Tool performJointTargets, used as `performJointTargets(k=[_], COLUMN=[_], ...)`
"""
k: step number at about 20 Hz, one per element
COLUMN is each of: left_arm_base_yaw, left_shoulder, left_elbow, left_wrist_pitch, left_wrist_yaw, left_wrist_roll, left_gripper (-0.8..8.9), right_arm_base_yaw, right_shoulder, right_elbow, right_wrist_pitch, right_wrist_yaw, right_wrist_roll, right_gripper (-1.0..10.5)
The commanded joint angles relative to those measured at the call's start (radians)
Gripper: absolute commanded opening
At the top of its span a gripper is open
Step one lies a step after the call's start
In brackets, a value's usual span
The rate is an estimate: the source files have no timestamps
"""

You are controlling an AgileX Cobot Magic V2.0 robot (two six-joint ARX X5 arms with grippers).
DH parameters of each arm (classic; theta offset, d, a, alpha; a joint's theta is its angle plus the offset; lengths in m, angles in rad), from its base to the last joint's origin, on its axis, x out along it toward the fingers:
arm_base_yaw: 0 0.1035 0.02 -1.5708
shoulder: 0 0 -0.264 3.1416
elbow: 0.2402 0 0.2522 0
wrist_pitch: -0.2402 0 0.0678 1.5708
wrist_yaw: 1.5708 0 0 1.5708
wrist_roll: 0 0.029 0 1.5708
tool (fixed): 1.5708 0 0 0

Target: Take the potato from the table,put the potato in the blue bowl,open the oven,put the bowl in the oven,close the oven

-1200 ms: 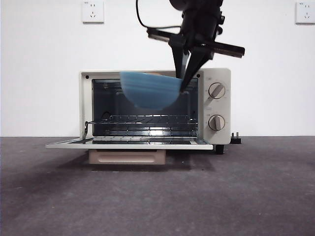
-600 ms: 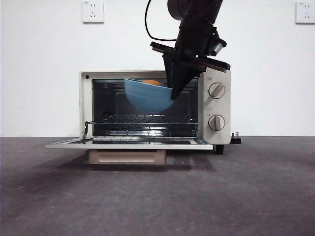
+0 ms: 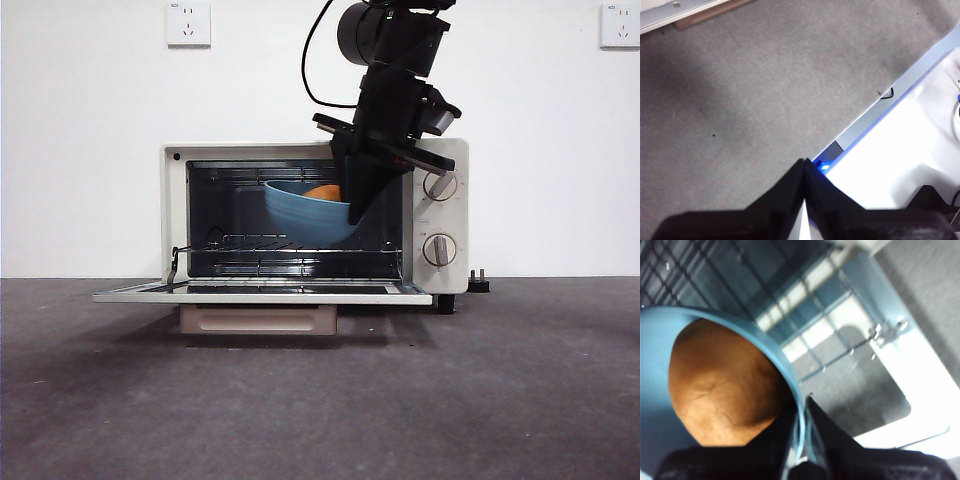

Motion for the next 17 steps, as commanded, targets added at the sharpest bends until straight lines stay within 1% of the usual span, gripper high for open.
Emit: performJointTargets(k=[1, 11, 12, 14, 17], left_arm_base_yaw=[-0.003, -0.003, -0.003, -0.003, -0.003], left_shoulder=[0.002, 0.009, 0.009, 0.009, 0.009], left_elbow=[-0.001, -0.001, -0.001, -0.001, -0.001], left_wrist_pitch=[0.017, 0.017, 0.017, 0.017, 0.016], left_wrist_yaw=[0.000, 0.000, 0.000, 0.000, 0.000], left_wrist_roll=[0.019, 0.018, 0.018, 0.018, 0.017], left_gripper=[-0.07, -0.07, -0.07, -0.07, -0.07], right_arm_base_yaw=[-0.008, -0.008, -0.008, -0.007, -0.006], right_shoulder=[0.021, 0.021, 0.020, 0.020, 0.019], right_elbow=[0.002, 0.002, 0.002, 0.002, 0.002], right_wrist_pitch=[0.003, 0.049, 0.049, 0.049, 0.053], right_wrist_yaw=[0.007, -0.007, -0.007, -0.012, -0.014], right_wrist_roll=[0.011, 0.008, 0.006, 0.004, 0.003], right_gripper=[-0.1, 0.1, 0.4, 2.0, 2.0])
